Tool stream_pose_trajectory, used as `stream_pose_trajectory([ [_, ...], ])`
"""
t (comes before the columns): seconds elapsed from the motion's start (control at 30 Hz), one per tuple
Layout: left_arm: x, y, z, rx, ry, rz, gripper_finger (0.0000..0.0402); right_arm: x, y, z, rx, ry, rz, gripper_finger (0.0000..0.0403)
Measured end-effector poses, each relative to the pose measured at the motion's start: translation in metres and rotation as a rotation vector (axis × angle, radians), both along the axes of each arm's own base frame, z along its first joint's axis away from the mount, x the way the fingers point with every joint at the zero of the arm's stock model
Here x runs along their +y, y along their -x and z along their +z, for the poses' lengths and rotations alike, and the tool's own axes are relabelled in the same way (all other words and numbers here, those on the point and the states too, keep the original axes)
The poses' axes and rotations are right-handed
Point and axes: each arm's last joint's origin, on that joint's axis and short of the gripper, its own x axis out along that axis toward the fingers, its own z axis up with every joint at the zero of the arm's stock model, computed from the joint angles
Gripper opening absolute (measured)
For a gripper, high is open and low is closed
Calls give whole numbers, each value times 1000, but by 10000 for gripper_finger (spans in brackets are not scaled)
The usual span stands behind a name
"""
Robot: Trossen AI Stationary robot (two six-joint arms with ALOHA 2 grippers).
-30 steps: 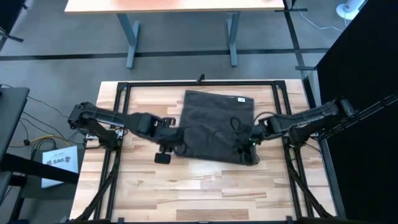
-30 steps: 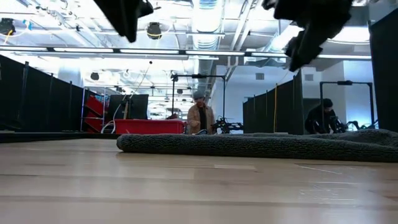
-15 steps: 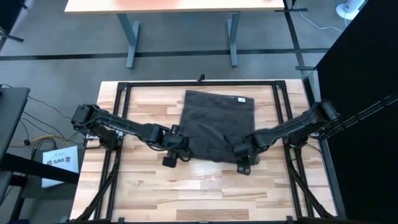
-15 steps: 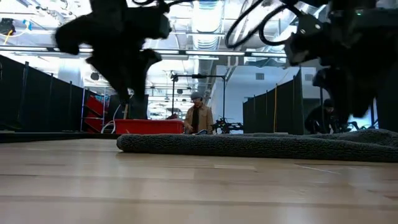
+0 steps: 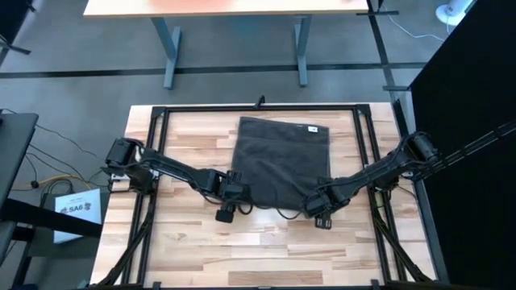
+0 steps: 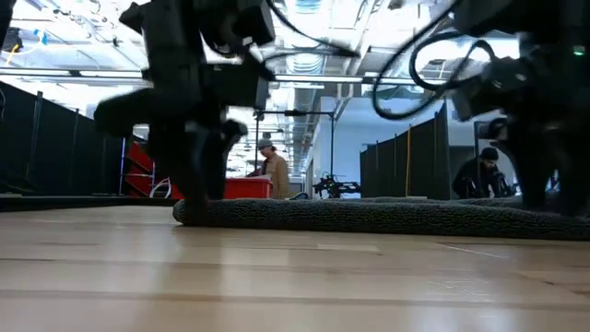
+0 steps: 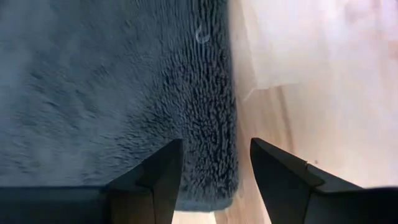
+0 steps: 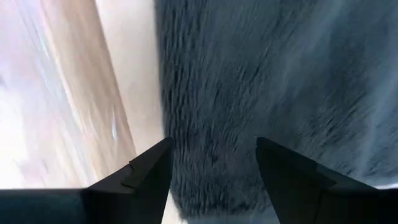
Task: Roll towel
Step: Roll the black towel
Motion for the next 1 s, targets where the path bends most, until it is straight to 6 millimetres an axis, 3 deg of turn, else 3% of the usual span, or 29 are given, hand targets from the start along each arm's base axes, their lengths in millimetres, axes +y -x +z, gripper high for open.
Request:
stream_pose_trajectory([
  [0.13, -2, -4, -17, 39, 11, 46, 174, 9, 4, -7, -32, -33, 25, 214],
  [0.5, -8, -5, -21, 35, 23, 89, 167, 15, 22, -32, -60, -29, -29, 210],
  [0.6, -12, -5, -21, 28, 20, 84, 137, 14, 21, -32, -68, -31, -21, 174],
  [0.77, -17, -3, -22, 29, 27, 130, 21, 16, 19, -33, -88, -49, -18, 27],
  [1.0, -46, 12, -22, 45, -1, 224, 9, 38, 22, -32, -149, -116, -10, 12],
])
